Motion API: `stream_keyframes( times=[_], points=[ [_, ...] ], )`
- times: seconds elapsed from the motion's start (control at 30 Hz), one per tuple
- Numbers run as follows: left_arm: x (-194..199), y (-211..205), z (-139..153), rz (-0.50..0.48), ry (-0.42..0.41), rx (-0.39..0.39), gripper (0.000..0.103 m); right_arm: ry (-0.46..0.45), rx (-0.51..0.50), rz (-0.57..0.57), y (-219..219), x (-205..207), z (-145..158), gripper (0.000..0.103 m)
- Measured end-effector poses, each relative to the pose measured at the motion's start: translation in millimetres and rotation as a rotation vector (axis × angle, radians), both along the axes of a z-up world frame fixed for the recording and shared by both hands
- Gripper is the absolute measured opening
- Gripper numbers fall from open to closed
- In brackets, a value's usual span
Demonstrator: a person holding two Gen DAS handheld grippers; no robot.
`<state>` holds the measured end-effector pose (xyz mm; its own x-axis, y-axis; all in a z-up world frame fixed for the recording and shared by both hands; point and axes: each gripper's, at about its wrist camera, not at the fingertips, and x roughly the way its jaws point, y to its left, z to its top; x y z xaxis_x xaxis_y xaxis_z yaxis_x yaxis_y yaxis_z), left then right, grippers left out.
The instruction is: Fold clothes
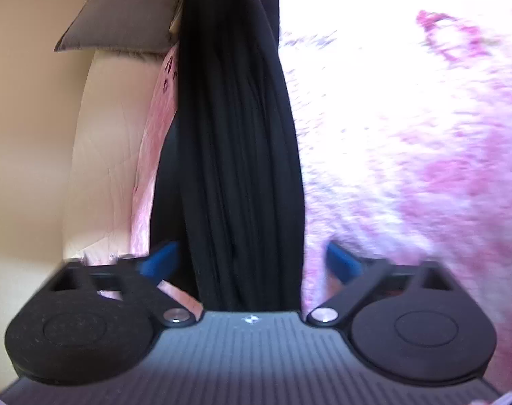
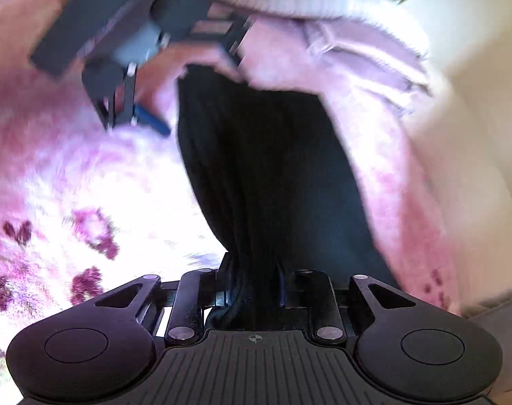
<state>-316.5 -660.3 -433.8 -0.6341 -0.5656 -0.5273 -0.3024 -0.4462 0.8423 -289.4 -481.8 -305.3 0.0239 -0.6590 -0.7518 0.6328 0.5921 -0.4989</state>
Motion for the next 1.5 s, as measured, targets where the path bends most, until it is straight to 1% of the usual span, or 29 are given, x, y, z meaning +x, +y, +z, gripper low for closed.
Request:
stream_keyframes(
  times=[0.03,0.07,0.1,0.13,0.17,0.2,0.23,0.3,0.37,0.43,0.47,0.5,0.53,0.57,0.63,0.67,0.9,0.97,1.03,1.1,1.2,1.23,1.37,1.4,1.47,1.5],
  points=[
    [-6,-3,2,0.028,-0.011,0.033,0.038,0.001,-0.001,0.0,1,-4,7,0.023],
    [-11,-6,4,0.056,-0.022,0.068,0.035,0.0,0.009,0.001,2,-7,9,0.023],
    [-17,-8,6,0.083,-0.033,0.103,0.025,0.0,0.018,0.003,4,-10,10,0.024],
    [-19,-9,8,0.103,-0.042,0.124,0.021,0.008,0.018,0.01,8,-10,5,0.026],
    [-21,-11,13,0.124,-0.038,0.151,0.02,0.017,0.018,0.017,11,-9,0,0.028],
    [-22,-13,17,0.146,-0.034,0.178,0.02,0.029,0.03,0.015,15,-8,-8,0.037],
    [-24,-15,21,0.167,-0.03,0.205,0.02,0.019,0.037,0.001,24,-9,-17,0.056],
    [-28,-20,30,0.218,-0.021,0.268,0.019,-0.004,0.019,-0.012,33,-3,-30,0.073],
    [-39,-27,40,0.26,-0.014,0.322,0.019,0.067,0.002,-0.003,34,1,-52,0.074],
    [-43,-29,47,0.279,-0.02,0.343,0.019,0.148,0.003,0.0,29,-1,-77,0.074],
    [-46,-30,50,0.287,-0.026,0.351,0.019,0.156,-0.011,0.008,28,-4,-77,0.073],
    [-42,-26,53,0.285,-0.034,0.352,0.019,0.164,-0.025,0.015,27,-8,-77,0.069],
    [-39,-22,56,0.282,-0.042,0.353,0.019,0.195,-0.017,0.02,27,-11,-77,0.043],
    [-35,-17,59,0.279,-0.05,0.353,0.019,0.188,0.006,0.019,27,-15,-72,0.031],
    [-32,-6,76,0.289,-0.049,0.366,0.018,0.171,0.04,0.018,25,-24,-57,0.026],
    [-31,-1,84,0.294,-0.049,0.372,0.018,0.171,0.043,0.02,25,-28,-46,0.025],
    [-21,36,144,0.329,-0.043,0.42,0.016,0.153,0.05,0.076,41,-49,65,0.024],
    [-28,36,162,0.343,-0.036,0.433,0.015,0.153,0.046,0.101,43,-57,93,0.023],
    [-35,37,180,0.358,-0.03,0.446,0.015,0.159,0.044,0.128,41,-69,115,0.023],
    [-50,29,197,0.392,-0.018,0.443,0.015,0.153,0.044,0.146,26,-83,133,0.022],
    [-75,6,220,0.451,0.005,0.439,0.015,0.146,0.017,0.198,-3,-117,154,0.022],
    [-84,-3,226,0.468,0.011,0.433,0.015,0.142,0.006,0.221,-17,-136,158,0.022],
    [-150,-58,256,0.549,0.048,0.386,0.015,0.138,-0.072,0.308,-101,-214,174,0.021],
    [-167,-72,262,0.572,0.065,0.373,0.015,0.139,-0.095,0.324,-124,-236,175,0.021],
    [-203,-98,272,0.61,0.097,0.339,0.015,0.137,-0.161,0.345,-173,-296,176,0.022],
    [-222,-110,275,0.626,0.113,0.319,0.015,0.132,-0.186,0.344,-194,-315,176,0.022]
  ],
)
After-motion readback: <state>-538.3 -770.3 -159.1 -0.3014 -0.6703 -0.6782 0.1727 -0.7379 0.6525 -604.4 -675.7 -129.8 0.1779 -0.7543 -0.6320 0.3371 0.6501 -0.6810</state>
